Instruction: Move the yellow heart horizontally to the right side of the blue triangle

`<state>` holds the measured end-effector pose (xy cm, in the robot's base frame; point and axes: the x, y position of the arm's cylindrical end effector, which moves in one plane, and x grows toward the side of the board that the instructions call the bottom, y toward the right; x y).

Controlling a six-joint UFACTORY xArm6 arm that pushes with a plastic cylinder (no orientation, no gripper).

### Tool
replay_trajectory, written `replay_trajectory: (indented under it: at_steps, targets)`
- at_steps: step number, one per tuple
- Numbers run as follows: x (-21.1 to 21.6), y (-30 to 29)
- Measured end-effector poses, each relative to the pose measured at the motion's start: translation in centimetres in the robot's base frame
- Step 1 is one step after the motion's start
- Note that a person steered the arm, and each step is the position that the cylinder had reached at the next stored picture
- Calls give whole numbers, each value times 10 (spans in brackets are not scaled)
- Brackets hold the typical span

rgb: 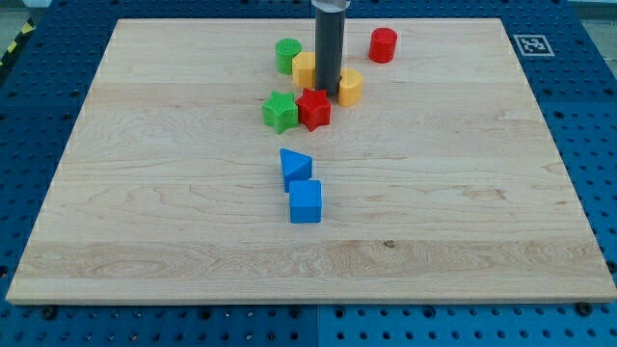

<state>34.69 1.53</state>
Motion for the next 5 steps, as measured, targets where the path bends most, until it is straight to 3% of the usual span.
replay_trajectory:
  at_steps: [2,3,5]
  targets:
    - [-1,-64]
    - [-16,-63]
    - [-32,14]
